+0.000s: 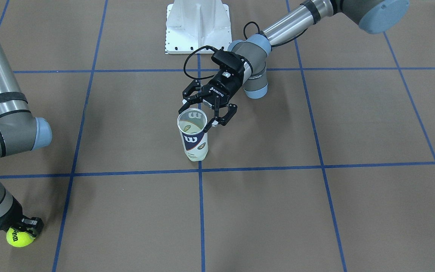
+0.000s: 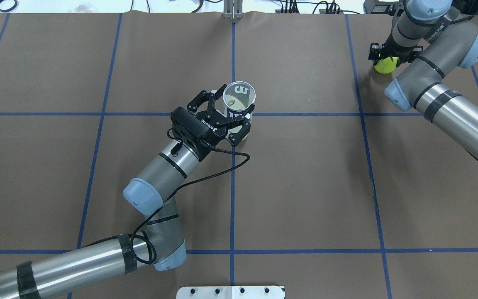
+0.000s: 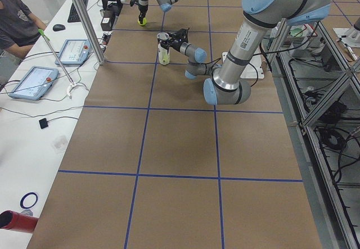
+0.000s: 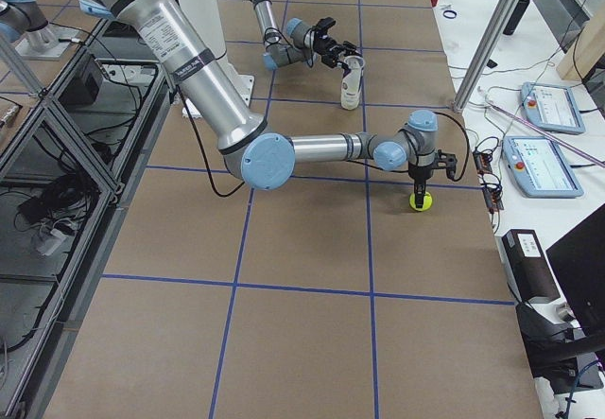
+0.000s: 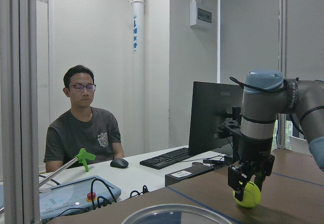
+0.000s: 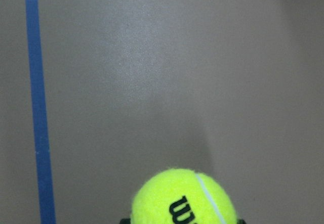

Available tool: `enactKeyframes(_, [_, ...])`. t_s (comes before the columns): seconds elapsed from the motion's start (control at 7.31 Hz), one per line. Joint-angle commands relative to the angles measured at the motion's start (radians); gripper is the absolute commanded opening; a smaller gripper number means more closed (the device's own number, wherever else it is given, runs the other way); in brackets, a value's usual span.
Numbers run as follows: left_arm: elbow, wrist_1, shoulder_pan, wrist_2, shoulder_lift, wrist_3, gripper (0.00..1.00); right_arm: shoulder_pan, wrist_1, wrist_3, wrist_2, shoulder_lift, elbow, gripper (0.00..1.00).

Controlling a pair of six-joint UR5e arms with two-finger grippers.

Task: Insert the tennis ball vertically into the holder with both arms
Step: 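Grasp the farther tennis ball with the right gripper, then carry the second ball with the right gripper above the can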

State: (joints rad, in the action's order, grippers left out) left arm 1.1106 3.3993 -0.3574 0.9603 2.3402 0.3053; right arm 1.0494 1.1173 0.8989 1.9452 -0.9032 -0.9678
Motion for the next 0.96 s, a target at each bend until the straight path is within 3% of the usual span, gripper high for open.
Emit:
enactKeyframes(0.0, [0.0, 0.0, 0.0, 0.0, -0.002, 0.0, 0.84, 0.015, 0.203, 0.002, 0.084, 0.009, -0.192, 0.0])
enactKeyframes(0.14, [0.0, 0.0, 0.002, 0.0, -0.002, 0.0, 0.84, 0.012, 0.367, 0.012, 0.096, 0.004, -0.338, 0.0])
enactKeyframes(0.27, [0.0, 0.0, 0.002, 0.002, -0.004, 0.0, 0.84, 0.005, 0.46, 0.093, 0.16, 0.001, -0.458, 0.0])
enactKeyframes(0.41, [0.0, 0.0, 0.002, 0.002, -0.004, 0.0, 0.84, -0.002, 0.473, 0.195, 0.254, 0.003, -0.535, 0.0])
enactKeyframes(0.55, [0.0, 0.0, 0.002, 0.002, -0.002, 0.0, 0.84, -0.04, 0.475, 0.332, 0.288, 0.01, -0.604, 0.0])
enactKeyframes(0.82, [0.0, 0.0, 0.002, 0.002, -0.001, 0.0, 0.85, -0.119, 0.475, 0.516, 0.288, 0.023, -0.727, 0.0])
